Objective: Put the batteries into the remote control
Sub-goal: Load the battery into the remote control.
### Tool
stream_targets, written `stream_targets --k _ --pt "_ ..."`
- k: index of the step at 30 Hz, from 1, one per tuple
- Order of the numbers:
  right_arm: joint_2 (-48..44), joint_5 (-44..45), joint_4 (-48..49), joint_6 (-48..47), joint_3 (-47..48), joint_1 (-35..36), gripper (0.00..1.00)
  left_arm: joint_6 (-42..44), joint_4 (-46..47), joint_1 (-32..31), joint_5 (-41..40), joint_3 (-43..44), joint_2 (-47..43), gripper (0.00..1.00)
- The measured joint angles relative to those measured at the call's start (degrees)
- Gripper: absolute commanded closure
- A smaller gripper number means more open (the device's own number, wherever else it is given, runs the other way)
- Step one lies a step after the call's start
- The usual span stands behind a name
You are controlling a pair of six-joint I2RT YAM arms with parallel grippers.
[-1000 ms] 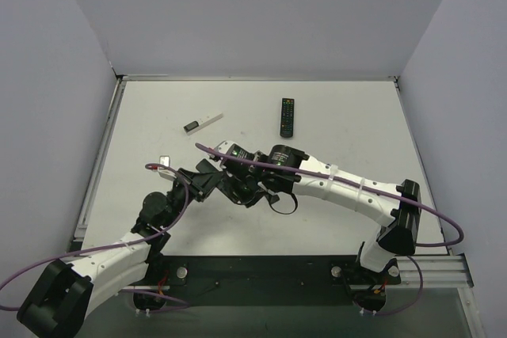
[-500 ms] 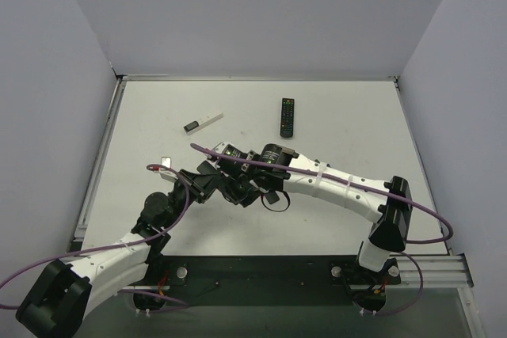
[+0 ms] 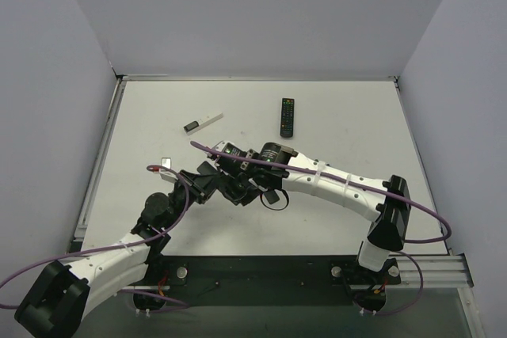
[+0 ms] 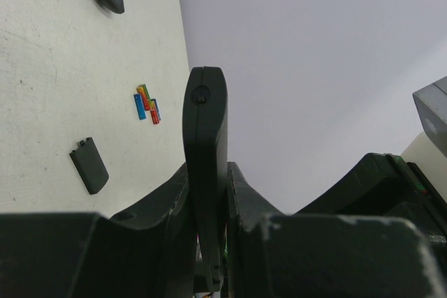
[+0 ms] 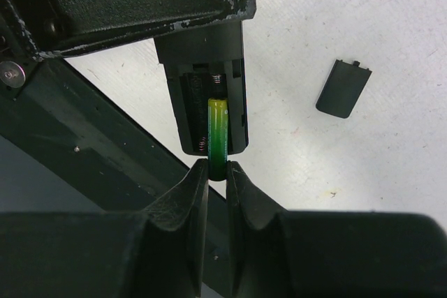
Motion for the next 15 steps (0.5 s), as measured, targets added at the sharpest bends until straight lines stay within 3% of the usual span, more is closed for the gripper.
stream_targets --k 15 --pt "2.12 -0.39 -0.22 0.76 0.61 -0.31 1.0 0.35 -5.4 -1.03 -1.62 0.0 -1.88 1.0"
